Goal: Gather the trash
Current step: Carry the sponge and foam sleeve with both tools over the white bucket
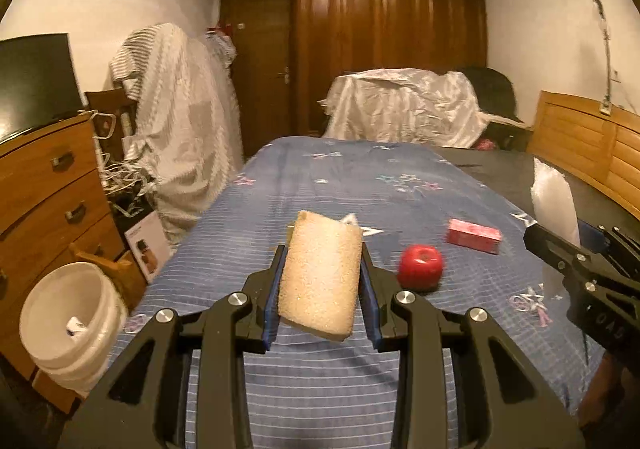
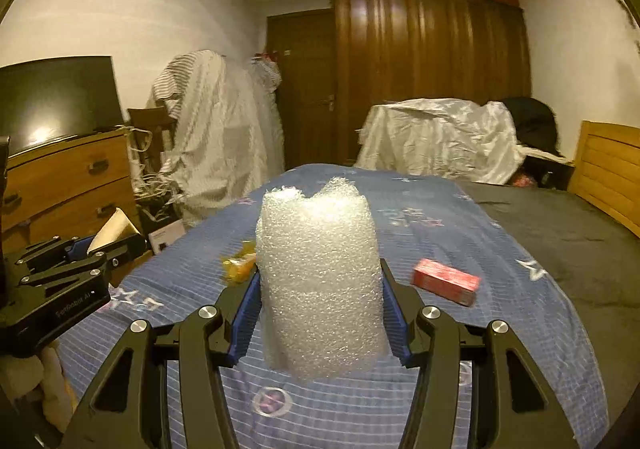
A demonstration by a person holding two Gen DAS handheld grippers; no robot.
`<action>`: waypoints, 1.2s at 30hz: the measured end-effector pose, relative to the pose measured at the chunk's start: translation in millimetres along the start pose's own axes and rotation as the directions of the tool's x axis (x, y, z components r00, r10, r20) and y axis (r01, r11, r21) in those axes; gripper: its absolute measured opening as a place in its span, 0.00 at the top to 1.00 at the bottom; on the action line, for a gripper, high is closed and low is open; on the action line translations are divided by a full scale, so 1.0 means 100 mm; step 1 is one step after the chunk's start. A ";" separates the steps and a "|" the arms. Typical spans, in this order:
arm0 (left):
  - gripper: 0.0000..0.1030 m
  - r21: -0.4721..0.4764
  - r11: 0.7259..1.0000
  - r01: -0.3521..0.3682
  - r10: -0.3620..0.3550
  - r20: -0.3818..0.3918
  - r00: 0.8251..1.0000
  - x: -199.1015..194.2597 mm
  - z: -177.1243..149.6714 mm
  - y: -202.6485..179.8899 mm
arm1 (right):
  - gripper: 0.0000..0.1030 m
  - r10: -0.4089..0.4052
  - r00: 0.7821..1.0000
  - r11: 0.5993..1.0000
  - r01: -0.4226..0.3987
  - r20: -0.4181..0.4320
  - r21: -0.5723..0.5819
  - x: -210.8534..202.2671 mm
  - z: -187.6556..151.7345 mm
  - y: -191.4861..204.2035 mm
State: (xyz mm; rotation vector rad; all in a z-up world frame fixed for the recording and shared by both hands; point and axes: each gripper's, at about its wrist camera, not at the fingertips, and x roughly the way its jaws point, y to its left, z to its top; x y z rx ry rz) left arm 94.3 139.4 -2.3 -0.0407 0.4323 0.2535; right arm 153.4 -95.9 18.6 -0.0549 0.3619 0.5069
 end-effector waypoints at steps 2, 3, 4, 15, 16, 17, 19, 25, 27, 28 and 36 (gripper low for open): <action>0.69 -0.011 1.000 -0.028 0.028 -0.002 1.000 -0.02 0.02 0.17 | 0.46 0.029 1.000 1.000 -0.029 -0.005 -0.011 0.08 0.07 0.15; 0.69 -0.016 0.999 -0.040 0.040 -0.003 0.999 -0.02 0.03 0.24 | 0.46 0.044 0.999 0.999 -0.044 -0.008 -0.018 0.12 0.11 0.24; 0.69 -0.019 0.999 -0.050 0.050 -0.004 0.999 -0.03 0.04 0.31 | 0.46 0.057 0.998 0.998 -0.057 -0.011 -0.023 0.16 0.13 0.31; 0.69 -0.074 0.986 -0.151 0.151 -0.014 0.988 -0.14 0.08 1.02 | 0.46 0.211 0.976 0.971 -0.216 -0.059 -0.104 0.57 0.48 1.41; 0.69 -0.080 0.984 -0.159 0.158 -0.017 0.987 -0.14 0.07 1.08 | 0.46 0.223 0.973 0.967 -0.229 -0.065 -0.112 0.61 0.51 1.52; 0.69 -0.087 0.982 -0.168 0.167 -0.022 0.986 -0.15 0.07 1.15 | 0.46 0.232 0.970 0.964 -0.239 -0.069 -0.117 0.63 0.54 1.61; 0.69 -0.099 0.977 -0.188 0.185 -0.030 0.982 -0.16 0.05 1.29 | 0.46 0.259 0.962 0.955 -0.268 -0.081 -0.127 0.70 0.59 1.83; 0.69 -0.145 0.959 -0.245 0.238 -0.063 0.969 -0.21 0.02 1.75 | 0.46 0.335 0.934 0.925 -0.351 -0.121 -0.147 0.89 0.69 2.46; 0.69 -0.159 0.952 -0.262 0.254 -0.070 0.965 -0.22 0.01 1.89 | 0.46 0.357 0.924 0.914 -0.376 -0.137 -0.153 0.96 0.70 2.67; 0.69 -0.168 0.948 -0.272 0.263 -0.076 0.962 -0.23 0.01 1.99 | 0.46 0.365 0.920 0.910 -0.385 -0.143 -0.156 0.99 0.72 2.75; 0.69 -0.208 0.913 -0.351 0.333 -0.114 0.936 -0.30 -0.04 2.59 | 0.46 0.431 0.877 0.862 -0.470 -0.211 -0.191 1.31 0.87 3.56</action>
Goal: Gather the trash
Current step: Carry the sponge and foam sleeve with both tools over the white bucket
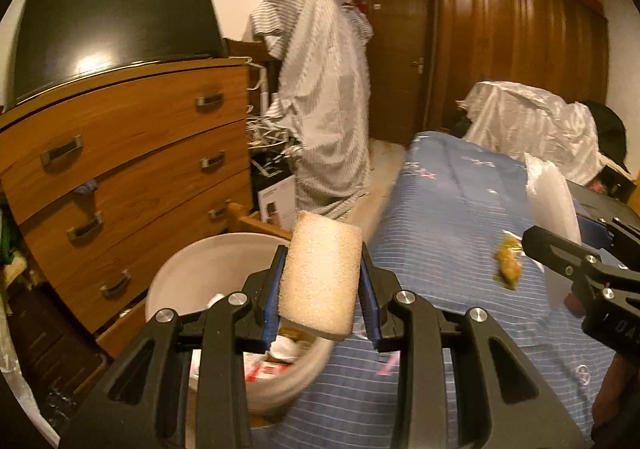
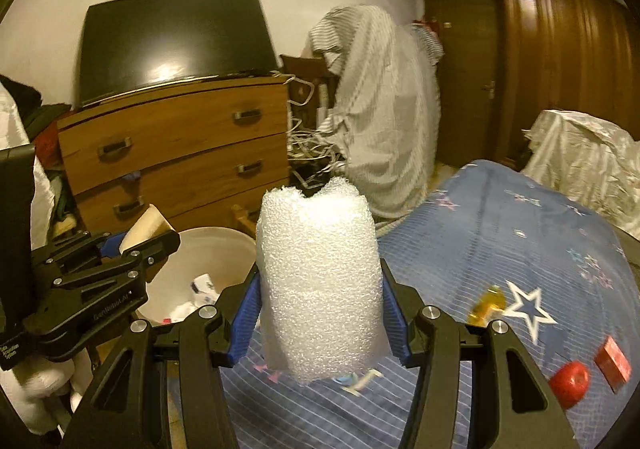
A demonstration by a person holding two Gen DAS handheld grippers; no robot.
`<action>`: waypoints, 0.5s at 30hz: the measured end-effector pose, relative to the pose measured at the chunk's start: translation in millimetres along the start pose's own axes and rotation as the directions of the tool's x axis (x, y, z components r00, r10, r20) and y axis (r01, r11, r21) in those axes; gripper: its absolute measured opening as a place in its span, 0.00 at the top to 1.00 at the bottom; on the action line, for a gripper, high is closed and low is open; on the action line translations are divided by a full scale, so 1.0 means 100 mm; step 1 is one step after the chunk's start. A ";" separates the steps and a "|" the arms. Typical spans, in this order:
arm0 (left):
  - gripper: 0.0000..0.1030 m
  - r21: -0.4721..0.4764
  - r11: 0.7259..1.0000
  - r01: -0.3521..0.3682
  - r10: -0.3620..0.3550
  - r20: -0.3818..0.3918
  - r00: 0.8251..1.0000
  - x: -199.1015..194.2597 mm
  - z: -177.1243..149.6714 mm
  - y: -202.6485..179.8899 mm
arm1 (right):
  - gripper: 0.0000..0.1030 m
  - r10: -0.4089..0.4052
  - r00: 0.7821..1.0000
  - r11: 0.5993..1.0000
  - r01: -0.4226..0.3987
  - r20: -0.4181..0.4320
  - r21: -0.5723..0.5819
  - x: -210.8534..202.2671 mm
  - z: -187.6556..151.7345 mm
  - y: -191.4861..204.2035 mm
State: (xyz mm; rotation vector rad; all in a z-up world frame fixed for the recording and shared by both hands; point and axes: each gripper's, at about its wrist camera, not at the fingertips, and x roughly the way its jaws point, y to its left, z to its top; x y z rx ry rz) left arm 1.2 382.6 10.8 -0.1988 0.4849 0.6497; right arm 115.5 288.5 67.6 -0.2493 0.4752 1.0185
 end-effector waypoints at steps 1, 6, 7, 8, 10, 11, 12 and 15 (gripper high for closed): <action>0.69 -0.004 1.000 -0.011 0.011 -0.005 1.000 0.02 0.01 0.08 | 0.46 0.011 1.000 1.000 -0.011 -0.008 -0.004 0.06 0.04 0.05; 0.69 -0.020 0.998 -0.052 0.051 -0.050 0.997 0.18 0.04 0.47 | 0.46 0.060 0.997 0.997 -0.062 -0.054 -0.039 0.41 0.27 0.35; 0.69 -0.021 0.998 -0.056 0.055 -0.057 0.997 0.21 0.05 0.52 | 0.46 0.073 0.995 0.996 -0.077 -0.071 -0.046 0.54 0.35 0.43; 0.69 -0.022 0.998 -0.059 0.057 -0.070 0.996 0.25 0.04 0.60 | 0.46 0.086 0.992 0.995 -0.090 -0.088 -0.051 0.63 0.40 0.49; 0.69 -0.024 0.998 -0.060 0.057 -0.098 0.994 0.33 0.04 0.72 | 0.46 0.101 0.987 0.992 -0.110 -0.123 -0.062 0.81 0.47 0.61; 0.69 -0.025 0.998 -0.058 0.055 -0.112 0.992 0.37 0.04 0.77 | 0.46 0.113 0.983 0.990 -0.123 -0.146 -0.067 0.93 0.52 0.69; 0.69 -0.027 0.998 -0.053 0.049 -0.125 0.991 0.42 0.04 0.81 | 0.46 0.123 0.979 0.989 -0.136 -0.164 -0.066 1.01 0.56 0.72; 0.69 -0.030 0.999 -0.029 0.024 -0.179 0.984 0.58 0.04 0.97 | 0.46 0.163 0.956 0.981 -0.183 -0.245 -0.061 1.35 0.65 0.86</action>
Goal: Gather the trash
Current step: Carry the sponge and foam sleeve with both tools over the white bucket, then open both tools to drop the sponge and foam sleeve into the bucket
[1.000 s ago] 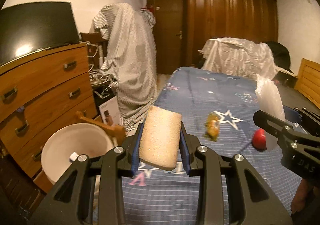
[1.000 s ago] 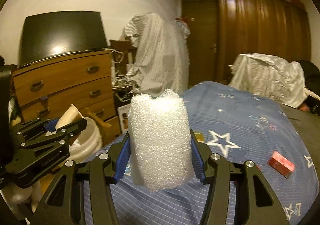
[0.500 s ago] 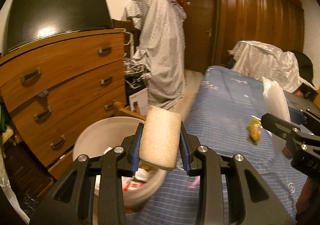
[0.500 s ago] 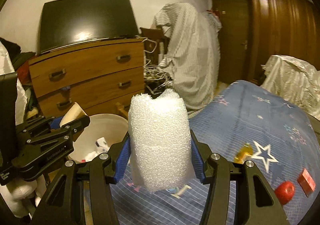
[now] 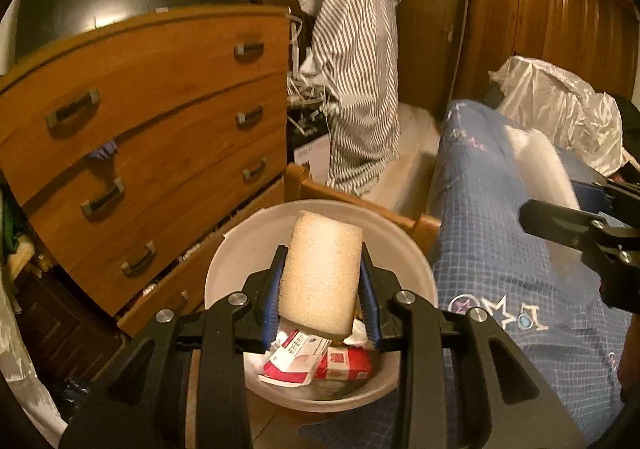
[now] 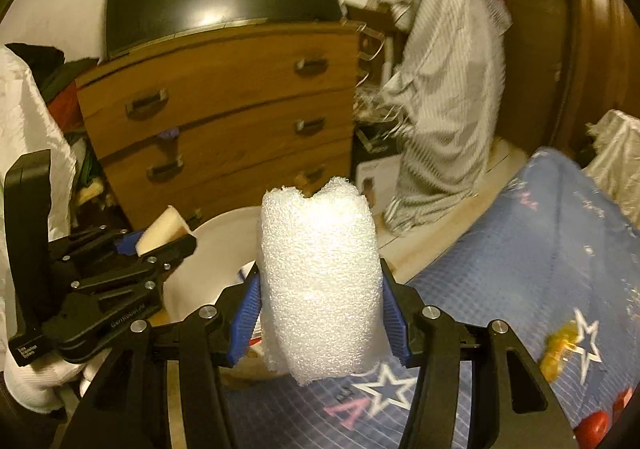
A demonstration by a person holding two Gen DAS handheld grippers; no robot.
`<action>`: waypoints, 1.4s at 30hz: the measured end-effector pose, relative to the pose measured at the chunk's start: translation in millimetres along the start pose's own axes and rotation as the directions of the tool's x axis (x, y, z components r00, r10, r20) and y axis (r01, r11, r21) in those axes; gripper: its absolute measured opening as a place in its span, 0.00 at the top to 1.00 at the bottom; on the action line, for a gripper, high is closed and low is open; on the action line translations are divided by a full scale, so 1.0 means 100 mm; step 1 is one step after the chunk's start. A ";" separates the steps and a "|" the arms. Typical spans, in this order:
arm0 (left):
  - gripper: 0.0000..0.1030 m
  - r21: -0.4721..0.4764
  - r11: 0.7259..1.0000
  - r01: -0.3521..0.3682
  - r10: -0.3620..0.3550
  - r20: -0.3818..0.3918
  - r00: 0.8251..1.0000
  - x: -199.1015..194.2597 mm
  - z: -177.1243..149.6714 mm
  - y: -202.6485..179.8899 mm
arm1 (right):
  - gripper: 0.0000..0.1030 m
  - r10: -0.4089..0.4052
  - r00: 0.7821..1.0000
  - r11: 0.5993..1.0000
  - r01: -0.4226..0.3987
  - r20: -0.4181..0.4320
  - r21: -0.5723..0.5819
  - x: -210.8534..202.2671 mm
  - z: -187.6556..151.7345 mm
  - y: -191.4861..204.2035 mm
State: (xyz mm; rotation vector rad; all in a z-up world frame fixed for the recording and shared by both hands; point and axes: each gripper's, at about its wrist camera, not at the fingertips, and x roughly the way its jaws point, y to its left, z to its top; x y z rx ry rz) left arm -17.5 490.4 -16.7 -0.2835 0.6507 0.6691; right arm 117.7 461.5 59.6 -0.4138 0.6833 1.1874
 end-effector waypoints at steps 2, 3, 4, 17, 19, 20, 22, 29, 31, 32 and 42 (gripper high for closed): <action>0.69 0.001 1.000 0.020 -0.020 -0.040 0.999 0.11 0.03 0.09 | 0.46 0.028 0.998 1.000 -0.028 -0.058 0.001 0.24 0.10 0.04; 0.69 0.000 1.000 0.026 -0.026 -0.056 0.998 0.15 0.04 0.12 | 0.46 0.028 0.997 1.000 -0.028 -0.076 -0.003 0.31 0.13 0.05; 0.69 0.001 1.000 0.025 -0.025 -0.072 0.997 0.20 0.06 0.17 | 0.46 0.040 0.993 0.999 -0.041 -0.114 -0.010 0.45 0.19 0.10; 0.69 0.009 0.999 0.042 -0.039 -0.222 0.974 0.70 0.14 0.38 | 0.46 0.091 0.935 0.995 -0.097 -0.343 0.002 1.27 0.25 0.07; 0.69 0.011 0.999 0.039 -0.035 -0.230 0.972 0.75 0.13 0.39 | 0.46 0.090 0.931 0.995 -0.097 -0.353 -0.001 1.31 0.24 0.05; 0.69 0.010 0.999 0.038 -0.035 -0.234 0.972 0.77 0.12 0.41 | 0.46 0.092 0.930 0.995 -0.099 -0.357 0.000 1.32 0.23 0.04; 0.69 0.009 0.999 0.036 -0.033 -0.238 0.971 0.79 0.12 0.42 | 0.46 0.092 0.929 0.995 -0.099 -0.359 -0.001 1.33 0.22 0.01; 0.69 0.008 0.999 0.037 -0.033 -0.240 0.970 0.83 0.12 0.43 | 0.46 0.101 0.929 0.994 -0.108 -0.356 -0.001 1.37 0.23 -0.01; 0.69 0.008 0.999 0.036 -0.033 -0.241 0.970 0.83 0.12 0.42 | 0.46 0.100 0.930 0.994 -0.108 -0.354 -0.003 1.37 0.23 -0.01; 0.69 0.007 0.999 0.036 -0.034 -0.241 0.970 0.84 0.12 0.43 | 0.46 0.099 0.930 0.994 -0.108 -0.353 -0.004 1.36 0.23 0.00; 0.36 -0.011 0.999 -0.050 0.046 -0.217 0.975 0.87 0.12 0.61 | 0.27 0.104 0.943 0.994 -0.108 -0.315 0.003 1.36 0.27 -0.01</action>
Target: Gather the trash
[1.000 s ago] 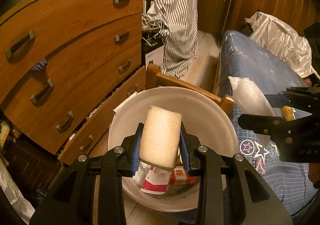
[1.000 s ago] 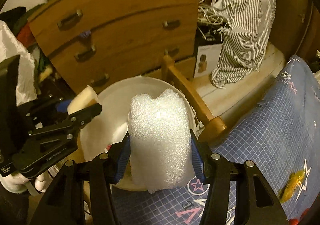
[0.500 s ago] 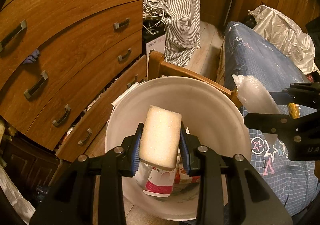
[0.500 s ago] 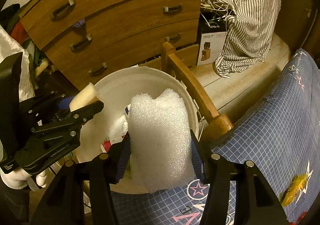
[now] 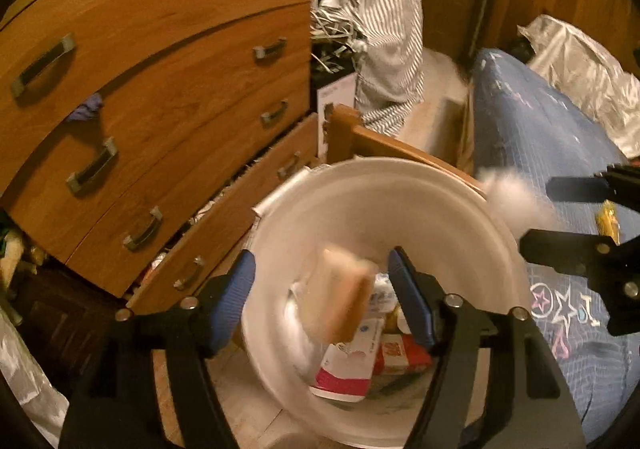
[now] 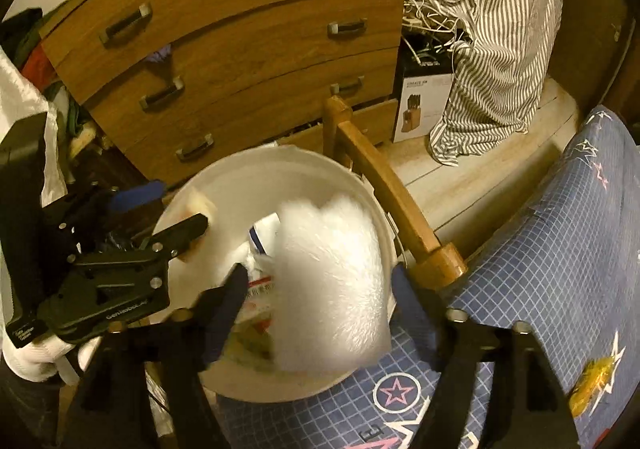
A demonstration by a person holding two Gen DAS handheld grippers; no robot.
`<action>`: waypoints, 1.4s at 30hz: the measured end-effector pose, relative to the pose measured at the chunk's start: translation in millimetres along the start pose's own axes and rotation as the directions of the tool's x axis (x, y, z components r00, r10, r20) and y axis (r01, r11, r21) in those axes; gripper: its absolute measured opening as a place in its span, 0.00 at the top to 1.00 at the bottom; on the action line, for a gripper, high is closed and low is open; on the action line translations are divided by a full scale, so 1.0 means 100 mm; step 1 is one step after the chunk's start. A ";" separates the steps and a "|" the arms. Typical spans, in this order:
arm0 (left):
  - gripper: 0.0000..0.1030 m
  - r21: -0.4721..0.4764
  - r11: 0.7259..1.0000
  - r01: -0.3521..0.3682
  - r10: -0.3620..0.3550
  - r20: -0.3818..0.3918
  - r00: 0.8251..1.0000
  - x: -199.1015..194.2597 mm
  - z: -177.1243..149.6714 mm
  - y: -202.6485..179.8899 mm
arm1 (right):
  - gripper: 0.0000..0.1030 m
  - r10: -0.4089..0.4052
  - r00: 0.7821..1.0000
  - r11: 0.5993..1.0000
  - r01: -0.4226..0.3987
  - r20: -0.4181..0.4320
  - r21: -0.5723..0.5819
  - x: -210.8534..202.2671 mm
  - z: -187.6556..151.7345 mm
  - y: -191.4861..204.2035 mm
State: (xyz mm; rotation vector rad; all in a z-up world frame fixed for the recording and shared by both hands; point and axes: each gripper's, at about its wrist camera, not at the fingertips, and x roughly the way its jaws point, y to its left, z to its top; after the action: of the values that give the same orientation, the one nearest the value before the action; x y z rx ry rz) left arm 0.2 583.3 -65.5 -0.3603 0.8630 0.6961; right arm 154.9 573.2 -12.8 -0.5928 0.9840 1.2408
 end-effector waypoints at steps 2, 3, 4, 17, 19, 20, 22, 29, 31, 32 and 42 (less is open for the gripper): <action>0.36 -0.014 1.000 0.001 -0.001 0.006 1.000 -0.01 0.00 0.05 | 0.27 0.004 1.000 1.000 -0.004 0.009 0.008 -0.02 -0.01 -0.02; 0.36 -0.017 1.000 0.003 -0.003 0.007 1.000 -0.03 0.00 0.07 | 0.27 0.008 1.000 1.000 -0.008 0.017 0.013 -0.05 -0.02 -0.04; 0.36 -0.020 1.000 0.004 -0.004 0.009 1.000 -0.05 -0.01 0.07 | 0.27 0.014 1.000 1.000 -0.015 0.021 0.017 -0.07 -0.03 -0.05; 0.08 -0.103 0.994 0.040 -0.016 0.219 0.976 -0.87 -0.43 -0.02 | 0.22 0.050 0.956 0.999 -0.052 0.288 -0.001 -0.85 -0.82 0.10; 0.06 -0.110 0.994 0.020 0.010 0.268 0.963 -1.04 -0.54 -0.06 | 0.21 0.028 0.941 1.000 -0.025 0.336 -0.013 -0.98 -1.03 0.16; 0.06 -0.113 0.994 0.010 0.022 0.286 0.958 -1.11 -0.59 -0.08 | 0.21 0.024 0.932 1.000 -0.019 0.362 -0.016 -1.06 -1.14 0.17; 0.06 -0.120 0.993 0.013 0.028 0.332 0.943 -1.27 -0.68 -0.12 | 0.20 0.009 0.914 1.000 -0.004 0.405 -0.012 -1.19 -1.36 0.21; 0.06 -0.121 0.991 0.060 -0.010 0.380 0.925 -1.59 -1.01 -0.28 | 0.17 -0.029 0.872 0.999 0.034 0.488 -0.002 -1.56 -1.93 0.29; 0.06 -0.117 0.991 0.065 -0.015 0.390 0.921 -1.65 -1.13 -0.36 | 0.15 -0.030 0.860 0.999 0.034 0.510 0.002 -1.67 -2.09 0.32; 0.06 -0.115 0.991 0.070 -0.018 0.400 0.916 -1.68 -1.19 -0.38 | 0.15 -0.032 0.856 0.999 0.035 0.517 0.004 -1.70 -2.14 0.34; 0.06 -0.064 0.997 0.049 -0.015 0.445 0.895 -1.99 -1.52 -0.63 | 0.13 -0.056 0.826 0.998 0.045 0.560 0.035 -2.04 -2.53 0.41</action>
State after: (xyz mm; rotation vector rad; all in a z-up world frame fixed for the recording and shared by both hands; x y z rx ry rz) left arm -133.2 372.1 0.3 -0.2644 0.3945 0.7439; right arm 38.8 272.8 46.9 -0.2043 0.4756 1.2534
